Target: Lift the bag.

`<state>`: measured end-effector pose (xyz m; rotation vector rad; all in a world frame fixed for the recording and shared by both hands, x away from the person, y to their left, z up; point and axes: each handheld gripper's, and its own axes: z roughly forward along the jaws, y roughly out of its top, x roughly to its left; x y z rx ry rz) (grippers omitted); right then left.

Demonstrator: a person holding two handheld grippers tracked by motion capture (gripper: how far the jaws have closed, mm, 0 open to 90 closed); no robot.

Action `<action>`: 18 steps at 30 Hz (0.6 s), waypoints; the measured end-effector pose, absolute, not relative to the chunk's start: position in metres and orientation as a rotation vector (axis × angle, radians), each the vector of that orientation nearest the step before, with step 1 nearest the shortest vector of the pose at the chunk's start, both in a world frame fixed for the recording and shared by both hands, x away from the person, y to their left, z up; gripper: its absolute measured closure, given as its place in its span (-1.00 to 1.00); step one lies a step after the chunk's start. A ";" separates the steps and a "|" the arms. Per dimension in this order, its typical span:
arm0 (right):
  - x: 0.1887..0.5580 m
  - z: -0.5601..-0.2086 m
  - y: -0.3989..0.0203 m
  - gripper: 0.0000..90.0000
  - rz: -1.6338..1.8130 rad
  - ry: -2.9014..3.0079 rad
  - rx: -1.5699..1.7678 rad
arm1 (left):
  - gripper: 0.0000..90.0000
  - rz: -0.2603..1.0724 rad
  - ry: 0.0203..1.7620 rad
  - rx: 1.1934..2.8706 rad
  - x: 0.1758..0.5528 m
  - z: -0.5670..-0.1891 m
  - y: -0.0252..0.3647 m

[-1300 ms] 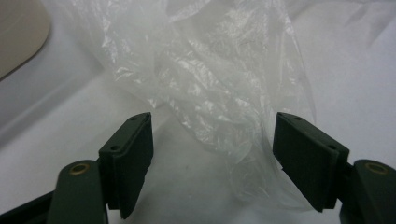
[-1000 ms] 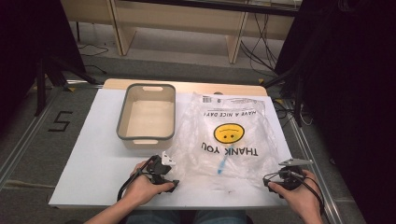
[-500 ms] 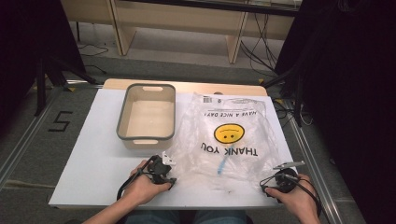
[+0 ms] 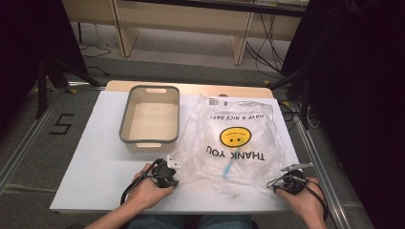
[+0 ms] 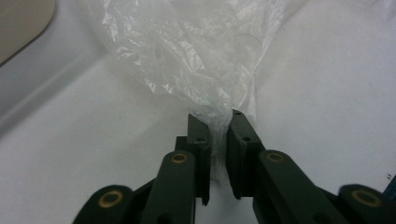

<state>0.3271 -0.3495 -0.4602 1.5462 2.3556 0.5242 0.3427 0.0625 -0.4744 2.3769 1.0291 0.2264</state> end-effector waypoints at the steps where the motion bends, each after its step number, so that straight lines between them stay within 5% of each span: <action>1: 0.327 -0.460 -0.350 0.71 0.529 2.355 1.549 | 0.85 0.222 1.028 2.376 0.343 -0.474 0.063; 10: 0.329 -0.461 -0.353 0.97 0.583 2.335 1.575 | 0.98 0.193 0.984 2.369 0.344 -0.474 0.064; 18: 0.329 -0.461 -0.354 1.00 0.594 2.319 1.585 | 0.99 0.243 0.856 2.344 0.340 -0.464 0.061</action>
